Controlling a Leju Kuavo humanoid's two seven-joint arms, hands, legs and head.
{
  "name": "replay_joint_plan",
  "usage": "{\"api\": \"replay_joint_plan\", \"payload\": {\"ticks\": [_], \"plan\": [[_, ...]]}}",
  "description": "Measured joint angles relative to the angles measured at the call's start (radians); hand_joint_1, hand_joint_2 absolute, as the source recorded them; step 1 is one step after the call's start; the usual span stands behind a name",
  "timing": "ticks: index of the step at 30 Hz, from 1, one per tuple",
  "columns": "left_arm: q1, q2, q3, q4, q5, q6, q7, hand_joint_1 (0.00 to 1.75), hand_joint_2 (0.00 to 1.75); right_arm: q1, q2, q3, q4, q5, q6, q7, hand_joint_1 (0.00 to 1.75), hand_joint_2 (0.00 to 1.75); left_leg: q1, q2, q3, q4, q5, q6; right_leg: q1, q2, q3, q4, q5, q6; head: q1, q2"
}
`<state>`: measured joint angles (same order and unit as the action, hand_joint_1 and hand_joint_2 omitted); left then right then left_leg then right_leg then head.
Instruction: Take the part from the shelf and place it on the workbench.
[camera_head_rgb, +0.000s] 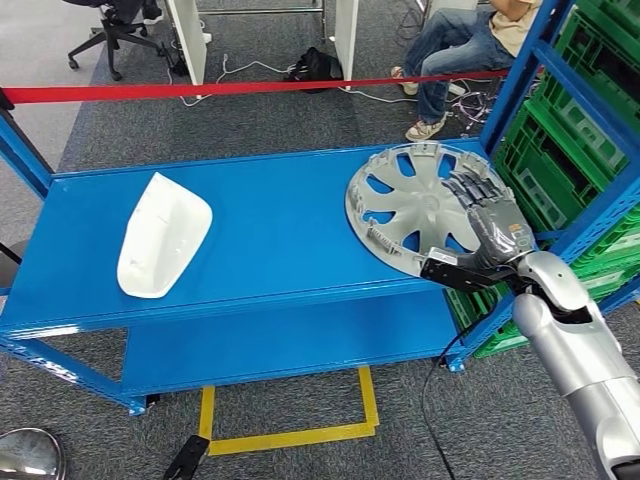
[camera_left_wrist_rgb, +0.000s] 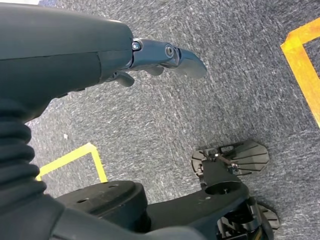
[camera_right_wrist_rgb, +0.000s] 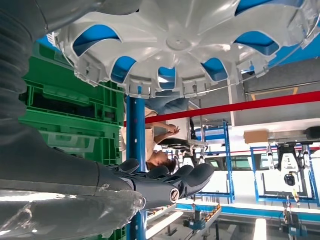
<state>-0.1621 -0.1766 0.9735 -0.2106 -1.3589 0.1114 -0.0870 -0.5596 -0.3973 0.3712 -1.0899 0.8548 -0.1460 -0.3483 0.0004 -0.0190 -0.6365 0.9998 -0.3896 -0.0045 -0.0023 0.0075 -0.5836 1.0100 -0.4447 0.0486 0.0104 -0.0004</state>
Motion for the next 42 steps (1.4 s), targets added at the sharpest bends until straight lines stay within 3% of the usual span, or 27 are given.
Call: {"api": "replay_joint_plan", "payload": {"ticks": [13, 20, 42], "plan": [[0.0, 0.0, 0.0, 0.0, -0.002, 0.0, 0.003, 0.0, 1.75, -0.022, 0.013, 0.031, 0.049, 0.006, 0.012, 0.0, 0.0, 1.75, 0.0, 0.0, 0.0, -0.001, 0.001, -0.001, 0.0, 0.0, 0.0, 0.0, 0.0, 0.0, 0.0, 0.0], [-0.001, 0.0, -0.001, 0.0, -0.003, 0.0, 0.006, 0.0, 1.75, -0.074, 0.021, 0.067, 0.109, 0.023, 0.099, 0.015, 0.0, 1.75, 0.0, 0.0, 0.001, -0.001, 0.001, -0.001, 0.0, 0.0, 0.0, 0.001, 0.0, 0.0, 0.0, 0.0], [-0.001, 0.0, -0.014, 0.0, -0.003, 0.0, 0.008, 0.0, 1.75, -0.126, 0.034, 0.132, 0.208, 0.012, 0.101, 0.009, 0.0, 1.75, 0.0, 0.0, 0.001, -0.001, 0.002, -0.001, 0.0, 0.0, 0.0, 0.001, 0.0, 0.0, 0.0, 0.0]]}}
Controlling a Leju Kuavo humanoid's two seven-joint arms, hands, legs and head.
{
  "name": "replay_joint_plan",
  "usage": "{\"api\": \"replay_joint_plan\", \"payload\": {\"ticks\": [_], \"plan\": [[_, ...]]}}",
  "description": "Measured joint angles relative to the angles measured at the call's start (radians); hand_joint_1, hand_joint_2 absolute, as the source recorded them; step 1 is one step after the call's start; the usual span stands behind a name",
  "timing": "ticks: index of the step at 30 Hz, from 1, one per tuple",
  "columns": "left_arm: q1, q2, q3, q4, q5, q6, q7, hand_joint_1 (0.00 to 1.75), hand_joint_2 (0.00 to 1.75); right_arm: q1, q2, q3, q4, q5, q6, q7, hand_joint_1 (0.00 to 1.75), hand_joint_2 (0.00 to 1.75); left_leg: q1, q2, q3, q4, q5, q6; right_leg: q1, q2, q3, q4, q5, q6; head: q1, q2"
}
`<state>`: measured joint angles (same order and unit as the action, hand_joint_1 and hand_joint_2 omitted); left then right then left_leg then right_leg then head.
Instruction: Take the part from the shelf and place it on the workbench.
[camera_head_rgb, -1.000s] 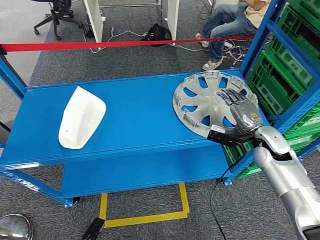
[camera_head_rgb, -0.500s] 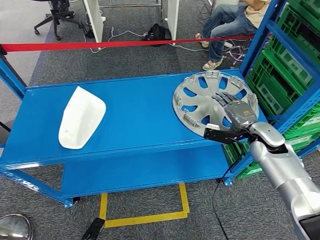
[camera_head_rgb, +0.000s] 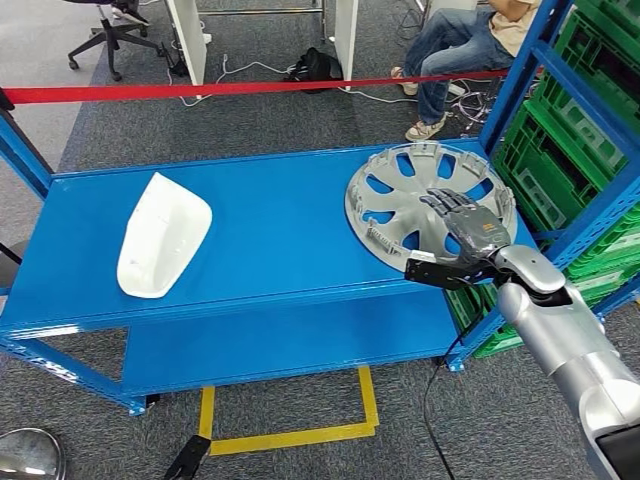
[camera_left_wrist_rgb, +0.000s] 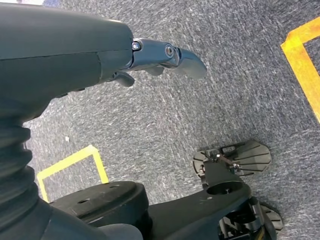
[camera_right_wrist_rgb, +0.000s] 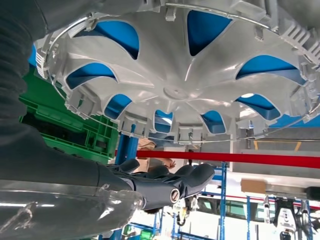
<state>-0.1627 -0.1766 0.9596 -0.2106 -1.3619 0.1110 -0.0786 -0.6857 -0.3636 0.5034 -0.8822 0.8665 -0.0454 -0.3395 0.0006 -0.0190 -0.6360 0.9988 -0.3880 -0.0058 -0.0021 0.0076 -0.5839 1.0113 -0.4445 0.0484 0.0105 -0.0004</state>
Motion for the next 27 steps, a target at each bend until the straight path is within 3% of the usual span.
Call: {"api": "replay_joint_plan", "payload": {"ticks": [19, 27], "plan": [[0.001, 0.0, -0.002, 0.0, 0.001, 0.0, 0.0, 0.0, 1.75, -0.019, 0.004, 0.016, 0.03, -0.004, 0.004, 0.0, 0.0, 1.75, 0.0, 0.0, 0.0, 0.0, 0.0, 0.0, 0.0, 0.0, 0.0, 0.0, 0.0, 0.0, 0.0, 0.0], [0.003, 0.0, -0.002, 0.0, 0.002, 0.001, 0.0, 0.0, 1.75, -0.036, 0.004, 0.044, 0.05, -0.022, 0.047, 0.002, 0.0, 1.75, 0.0, 0.0, 0.0, 0.0, 0.0, 0.0, 0.0, 0.0, 0.0, 0.0, 0.0, 0.0, 0.0, 0.0]]}}
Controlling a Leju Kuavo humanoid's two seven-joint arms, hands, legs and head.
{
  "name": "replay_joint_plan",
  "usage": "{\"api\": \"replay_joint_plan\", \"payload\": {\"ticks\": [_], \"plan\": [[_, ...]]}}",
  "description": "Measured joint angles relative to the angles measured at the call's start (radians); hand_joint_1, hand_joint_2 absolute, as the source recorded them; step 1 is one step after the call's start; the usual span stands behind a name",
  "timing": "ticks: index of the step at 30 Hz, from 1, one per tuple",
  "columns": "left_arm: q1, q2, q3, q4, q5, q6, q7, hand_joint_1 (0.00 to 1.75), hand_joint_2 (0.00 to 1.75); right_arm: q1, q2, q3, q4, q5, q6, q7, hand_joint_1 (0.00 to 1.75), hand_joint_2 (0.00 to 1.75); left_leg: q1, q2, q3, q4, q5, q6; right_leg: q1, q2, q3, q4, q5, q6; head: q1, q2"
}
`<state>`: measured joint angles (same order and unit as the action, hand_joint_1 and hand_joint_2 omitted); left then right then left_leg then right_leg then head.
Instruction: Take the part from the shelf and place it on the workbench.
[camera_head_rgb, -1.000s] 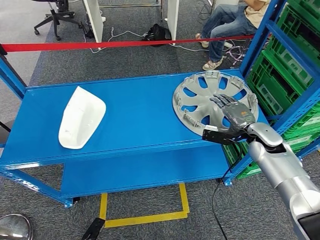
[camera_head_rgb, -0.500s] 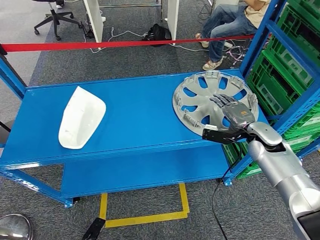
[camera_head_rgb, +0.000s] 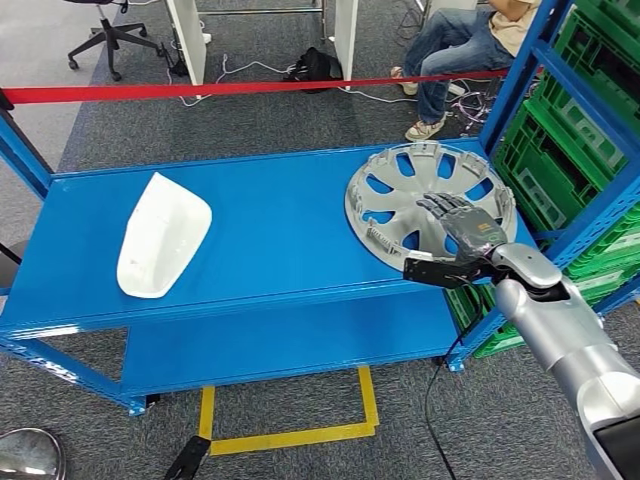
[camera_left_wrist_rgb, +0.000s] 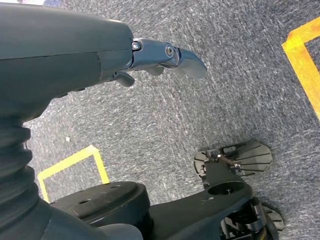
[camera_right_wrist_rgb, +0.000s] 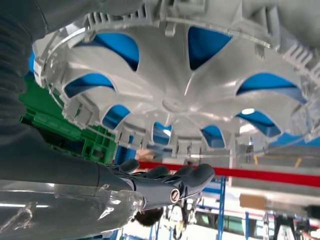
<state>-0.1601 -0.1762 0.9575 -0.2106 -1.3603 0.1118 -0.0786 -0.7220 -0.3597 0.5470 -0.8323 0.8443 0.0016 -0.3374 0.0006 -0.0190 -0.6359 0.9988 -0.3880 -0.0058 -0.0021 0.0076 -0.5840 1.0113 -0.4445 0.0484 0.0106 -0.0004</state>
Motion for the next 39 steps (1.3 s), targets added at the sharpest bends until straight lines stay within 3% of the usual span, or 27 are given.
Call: {"api": "replay_joint_plan", "payload": {"ticks": [16, 32, 39], "plan": [[0.003, 0.001, 0.001, 0.0, 0.003, 0.003, 0.0, 0.0, 1.75, -0.065, -0.011, 0.08, 0.044, -0.047, 0.123, -0.001, 0.0, 1.75, 0.0, 0.0, 0.0, 0.0, 0.0, 0.0, 0.0, 0.0, 0.0, 0.0, 0.0, 0.0, 0.0, 0.0], [0.003, 0.001, 0.002, 0.0, 0.006, 0.003, 0.0, 0.0, 1.75, -0.086, -0.014, 0.121, 0.071, -0.051, 0.138, -0.001, 0.0, 1.75, 0.0, 0.0, 0.0, 0.0, 0.0, 0.0, 0.0, 0.0, 0.0, 0.0, 0.0, 0.0, 0.0, 0.0], [0.003, 0.001, 0.002, 0.0, 0.008, 0.003, 0.0, 0.0, 1.75, -0.118, -0.014, 0.149, 0.093, -0.068, 0.199, 0.005, 0.0, 1.75, 0.0, 0.0, 0.0, 0.0, 0.0, 0.0, 0.0, 0.0, 0.0, 0.0, 0.0, 0.0, 0.0, 0.0]]}}
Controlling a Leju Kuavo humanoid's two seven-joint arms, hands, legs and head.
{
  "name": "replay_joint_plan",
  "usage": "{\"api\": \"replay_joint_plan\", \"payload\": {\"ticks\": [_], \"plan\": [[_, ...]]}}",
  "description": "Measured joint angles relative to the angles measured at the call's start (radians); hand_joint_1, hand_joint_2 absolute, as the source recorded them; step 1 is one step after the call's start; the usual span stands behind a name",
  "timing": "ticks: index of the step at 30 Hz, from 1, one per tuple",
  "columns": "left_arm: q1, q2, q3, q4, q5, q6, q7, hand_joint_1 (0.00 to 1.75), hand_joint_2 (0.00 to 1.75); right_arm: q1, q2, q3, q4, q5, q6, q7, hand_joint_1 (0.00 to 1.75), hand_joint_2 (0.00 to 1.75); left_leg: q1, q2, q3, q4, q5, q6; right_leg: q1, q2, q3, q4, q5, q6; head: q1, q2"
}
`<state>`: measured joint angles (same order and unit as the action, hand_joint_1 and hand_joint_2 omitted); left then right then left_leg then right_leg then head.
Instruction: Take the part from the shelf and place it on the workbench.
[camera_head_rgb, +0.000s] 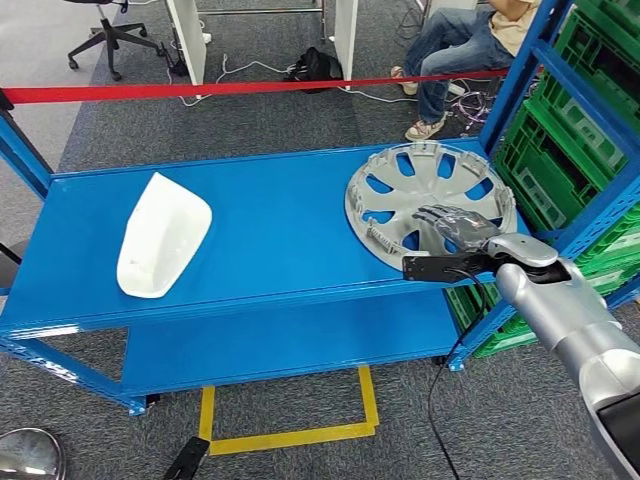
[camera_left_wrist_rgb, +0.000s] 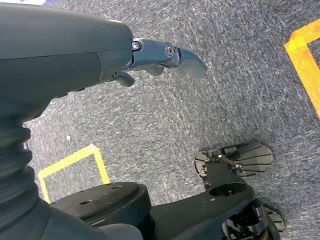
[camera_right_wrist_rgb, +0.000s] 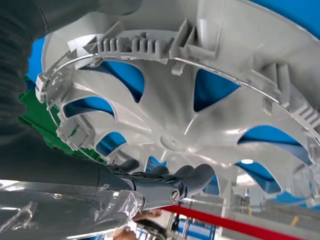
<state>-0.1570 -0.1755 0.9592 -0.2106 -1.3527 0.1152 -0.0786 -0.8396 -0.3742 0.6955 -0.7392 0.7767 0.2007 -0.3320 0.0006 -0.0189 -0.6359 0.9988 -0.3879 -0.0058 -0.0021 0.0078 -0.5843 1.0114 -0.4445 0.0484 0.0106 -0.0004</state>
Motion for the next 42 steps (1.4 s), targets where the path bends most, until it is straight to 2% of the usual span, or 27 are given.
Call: {"api": "replay_joint_plan", "payload": {"ticks": [9, 28, 29, 32, 33, 35, 42], "plan": [[0.0, 0.0, 0.0, 0.0, 0.002, 0.003, 0.0, 0.0, 1.75, -0.058, 0.004, 0.088, 0.072, -0.039, 0.064, 0.021, 0.0, 1.75, 0.0, 0.0, 0.0, 0.0, 0.0, 0.0, 0.0, 0.0, 0.0, 0.0, 0.0, 0.0, 0.0, 0.0], [0.001, 0.0, 0.001, 0.0, 0.003, 0.006, 0.0, 0.0, 1.75, -0.089, 0.011, 0.191, 0.146, -0.074, 0.078, 0.028, 0.02, 1.75, 0.0, 0.0, 0.0, 0.0, 0.0, 0.0, 0.0, 0.0, 0.0, 0.0, 0.0, 0.0, 0.0, 0.0], [0.001, 0.001, 0.001, 0.0, 0.003, 0.006, 0.0, 0.0, 1.75, -0.089, 0.011, 0.194, 0.148, -0.074, 0.078, 0.028, 0.21, 1.75, 0.0, 0.0, 0.0, 0.0, 0.0, 0.0, 0.0, 0.0, 0.0, 0.0, 0.0, 0.0, 0.0, 0.0], [0.001, 0.001, 0.0, 0.0, 0.003, 0.006, 0.0, 0.0, 1.75, -0.091, 0.011, 0.203, 0.15, -0.076, 0.075, 0.028, 1.4, 1.75, 0.0, 0.0, 0.0, 0.0, 0.0, 0.0, 0.0, 0.0, 0.0, 0.0, 0.0, 0.0, 0.0, 0.0], [0.001, 0.001, 0.0, 0.0, 0.003, 0.006, 0.0, 0.0, 1.75, -0.092, 0.011, 0.205, 0.151, -0.078, 0.073, 0.028, 1.64, 1.75, 0.0, 0.0, 0.0, 0.0, 0.0, 0.0, 0.0, 0.0, 0.0, 0.0, 0.0, 0.0, 0.0, 0.0], [0.001, 0.001, 0.001, 0.0, 0.003, 0.007, 0.0, 0.0, 1.75, -0.093, 0.011, 0.209, 0.152, -0.084, 0.066, 0.028, 1.75, 1.75, 0.0, 0.0, 0.0, 0.0, 0.0, 0.0, 0.0, 0.0, 0.0, 0.0, 0.0, 0.0, 0.0, 0.0], [0.002, 0.001, 0.001, 0.0, 0.003, 0.007, 0.0, 0.0, 1.75, -0.095, 0.012, 0.216, 0.157, -0.095, 0.059, 0.03, 1.75, 1.75, 0.0, 0.0, 0.0, 0.0, 0.0, 0.0, 0.0, 0.0, 0.0, 0.0, 0.0, 0.0, 0.0, 0.0]]}}
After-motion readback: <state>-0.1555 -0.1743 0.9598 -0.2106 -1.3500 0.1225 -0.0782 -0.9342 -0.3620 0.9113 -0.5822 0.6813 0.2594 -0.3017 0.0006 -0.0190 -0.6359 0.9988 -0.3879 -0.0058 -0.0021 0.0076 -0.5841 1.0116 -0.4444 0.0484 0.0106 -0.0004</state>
